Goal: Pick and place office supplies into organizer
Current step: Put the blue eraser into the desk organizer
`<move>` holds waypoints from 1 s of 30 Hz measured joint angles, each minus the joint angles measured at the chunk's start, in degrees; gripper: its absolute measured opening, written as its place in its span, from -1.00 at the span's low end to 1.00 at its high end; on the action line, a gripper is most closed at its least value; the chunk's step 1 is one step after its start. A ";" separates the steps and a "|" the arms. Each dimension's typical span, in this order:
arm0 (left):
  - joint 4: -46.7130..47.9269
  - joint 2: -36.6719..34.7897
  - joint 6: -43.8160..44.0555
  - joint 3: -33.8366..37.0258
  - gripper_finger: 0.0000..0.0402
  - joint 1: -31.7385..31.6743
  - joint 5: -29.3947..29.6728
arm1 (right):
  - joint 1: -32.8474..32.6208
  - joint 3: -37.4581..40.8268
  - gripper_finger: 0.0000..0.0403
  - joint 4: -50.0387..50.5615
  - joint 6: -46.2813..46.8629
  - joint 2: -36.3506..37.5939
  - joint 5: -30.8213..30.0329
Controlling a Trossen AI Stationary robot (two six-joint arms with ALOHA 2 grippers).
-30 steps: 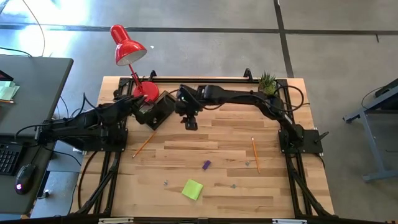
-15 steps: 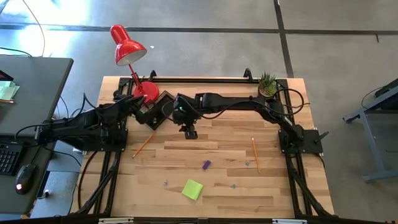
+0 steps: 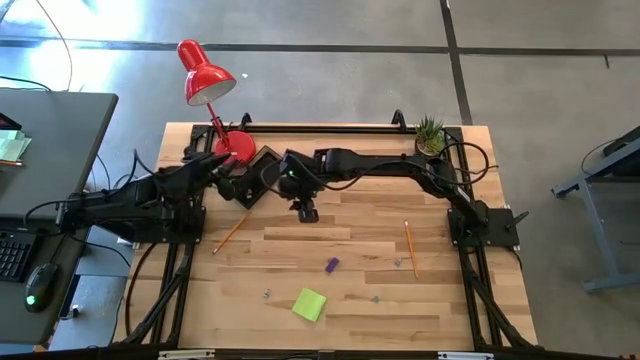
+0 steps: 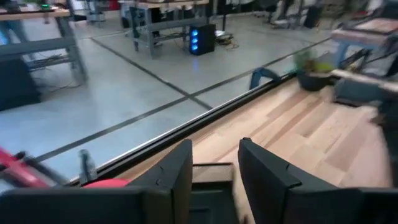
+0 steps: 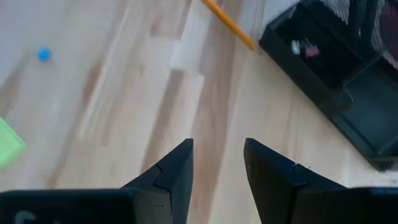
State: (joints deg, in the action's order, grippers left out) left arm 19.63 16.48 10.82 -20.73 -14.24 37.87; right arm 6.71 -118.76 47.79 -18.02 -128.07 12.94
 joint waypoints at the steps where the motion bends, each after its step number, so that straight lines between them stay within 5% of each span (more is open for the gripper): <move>1: -0.88 -0.11 0.01 0.00 -0.41 0.00 -1.43 | 0.12 0.00 -0.34 1.20 -0.49 0.00 -1.30; 9: -11.06 0.08 -1.83 0.00 -0.48 0.04 -19.73 | 2.62 0.31 -0.34 13.74 3.65 0.02 -4.35; 17: -9.19 0.28 -1.54 0.00 -0.61 0.00 -21.74 | 0.43 11.78 -0.34 21.78 7.72 0.07 -9.26; 30: -9.55 0.28 -1.98 0.00 -0.66 0.00 -27.18 | -12.92 20.26 -0.45 11.41 5.49 5.06 -10.21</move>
State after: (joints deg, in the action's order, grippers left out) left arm 10.08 16.75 8.84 -20.73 -14.24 10.69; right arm -6.21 -98.50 59.21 -12.53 -123.01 2.73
